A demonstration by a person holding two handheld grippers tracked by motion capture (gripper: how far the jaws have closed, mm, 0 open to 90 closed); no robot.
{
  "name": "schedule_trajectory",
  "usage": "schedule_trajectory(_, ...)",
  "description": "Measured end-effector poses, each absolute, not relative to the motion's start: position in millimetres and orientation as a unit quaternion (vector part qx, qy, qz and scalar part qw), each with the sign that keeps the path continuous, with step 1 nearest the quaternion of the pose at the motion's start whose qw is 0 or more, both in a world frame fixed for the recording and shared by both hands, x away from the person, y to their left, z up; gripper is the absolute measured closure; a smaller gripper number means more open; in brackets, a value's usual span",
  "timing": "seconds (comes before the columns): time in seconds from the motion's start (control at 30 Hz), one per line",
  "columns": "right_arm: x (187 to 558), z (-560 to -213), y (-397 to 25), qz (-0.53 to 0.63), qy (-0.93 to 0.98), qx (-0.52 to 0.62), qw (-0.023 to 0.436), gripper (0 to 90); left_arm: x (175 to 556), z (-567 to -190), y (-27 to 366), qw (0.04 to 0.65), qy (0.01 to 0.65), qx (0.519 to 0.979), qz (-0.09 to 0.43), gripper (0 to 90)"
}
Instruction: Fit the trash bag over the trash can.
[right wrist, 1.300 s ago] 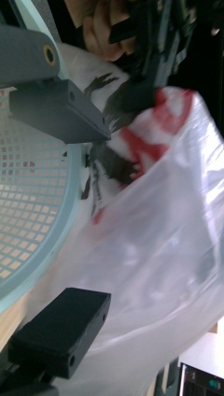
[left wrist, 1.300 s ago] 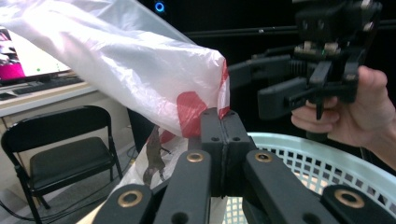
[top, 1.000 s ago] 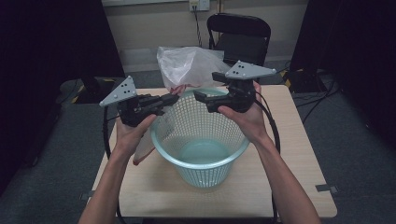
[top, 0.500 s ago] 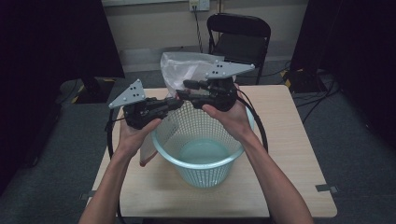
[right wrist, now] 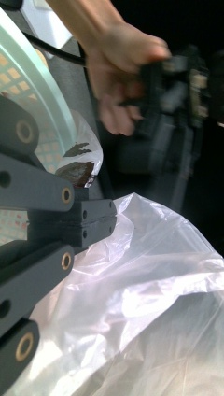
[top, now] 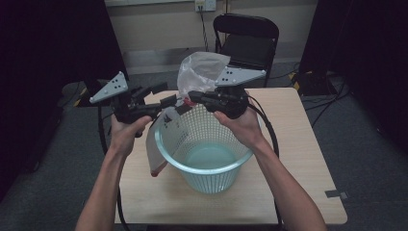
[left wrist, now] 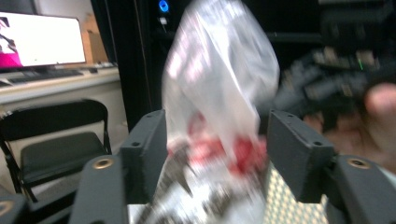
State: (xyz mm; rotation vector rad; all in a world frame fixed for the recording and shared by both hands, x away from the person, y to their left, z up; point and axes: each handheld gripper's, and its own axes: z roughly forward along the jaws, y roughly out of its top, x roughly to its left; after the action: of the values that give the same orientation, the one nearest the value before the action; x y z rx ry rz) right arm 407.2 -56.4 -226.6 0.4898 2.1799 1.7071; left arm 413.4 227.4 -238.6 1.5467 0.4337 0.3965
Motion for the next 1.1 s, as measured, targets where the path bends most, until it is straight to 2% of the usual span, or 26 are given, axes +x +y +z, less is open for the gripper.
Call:
schedule_trajectory(0.17, 407, -228, -53, 0.593, 0.772, 0.167, 0.156, 90.0, 429, -229, 218, 0.681, 0.183, 0.689, 0.169, 35.5)
schedule_trajectory(0.23, 406, -228, -52, 0.592, 0.774, 0.165, 0.153, 90.0, 434, -229, 211, 0.683, 0.178, 0.692, 0.153, 41.6)
schedule_trajectory(0.27, 406, -229, -51, 0.59, 0.775, 0.164, 0.153, 90.0, 435, -230, 209, 0.678, 0.172, 0.699, 0.148, 50.5)
schedule_trajectory(0.3, 405, -229, -51, 0.589, 0.776, 0.164, 0.155, 90.0, 434, -231, 206, 0.671, 0.173, 0.703, 0.157, 70.3)
schedule_trajectory(0.33, 405, -229, -52, 0.588, 0.776, 0.164, 0.157, 87.5, 434, -232, 205, 0.667, 0.177, 0.706, 0.161, 80.1)
schedule_trajectory(0.37, 404, -228, -53, 0.588, 0.775, 0.166, 0.158, 79.3, 435, -233, 205, 0.668, 0.175, 0.706, 0.156, 89.4)
schedule_trajectory(0.5, 401, -226, -65, 0.59, 0.768, 0.183, 0.172, 55.3, 428, -237, 206, 0.655, 0.17, 0.72, 0.154, 90.0)
schedule_trajectory(0.57, 399, -226, -72, 0.59, 0.764, 0.189, 0.181, 50.3, 421, -239, 209, 0.652, 0.164, 0.724, 0.155, 90.0)
schedule_trajectory(0.67, 395, -227, -90, 0.592, 0.756, 0.2, 0.194, 47.9, 408, -247, 212, 0.644, 0.155, 0.732, 0.155, 90.0)
schedule_trajectory(0.87, 392, -229, -127, 0.608, 0.729, 0.23, 0.214, 49.2, 389, -271, 215, 0.625, 0.146, 0.753, 0.143, 90.0)
schedule_trajectory(1.0, 397, -237, -136, 0.6, 0.727, 0.247, 0.223, 49.4, 382, -282, 210, 0.608, 0.136, 0.77, 0.138, 90.0)
schedule_trajectory(1.1, 400, -244, -140, 0.591, 0.73, 0.258, 0.228, 50.0, 376, -286, 213, 0.619, 0.133, 0.763, 0.13, 90.0)
